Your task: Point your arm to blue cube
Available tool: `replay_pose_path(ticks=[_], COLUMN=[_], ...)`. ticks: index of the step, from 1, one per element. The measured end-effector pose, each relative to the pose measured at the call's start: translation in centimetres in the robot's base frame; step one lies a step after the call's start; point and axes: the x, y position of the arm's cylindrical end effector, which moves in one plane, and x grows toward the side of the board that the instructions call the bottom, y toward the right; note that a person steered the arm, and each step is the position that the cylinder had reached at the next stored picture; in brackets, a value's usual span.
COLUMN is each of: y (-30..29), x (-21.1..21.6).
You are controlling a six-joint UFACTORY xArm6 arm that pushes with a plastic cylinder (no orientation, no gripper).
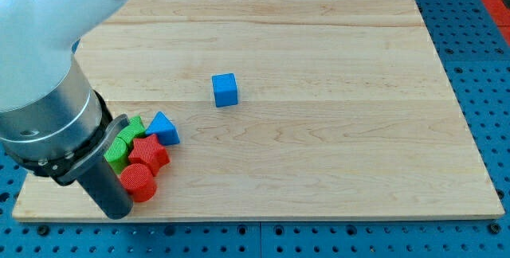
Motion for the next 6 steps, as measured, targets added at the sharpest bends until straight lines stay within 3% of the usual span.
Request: replay_pose_path(ticks=[3, 4, 5, 6], y=[1.6, 11.3, 15.7, 14.2], x=[0.3, 0.4, -3.8, -11.1])
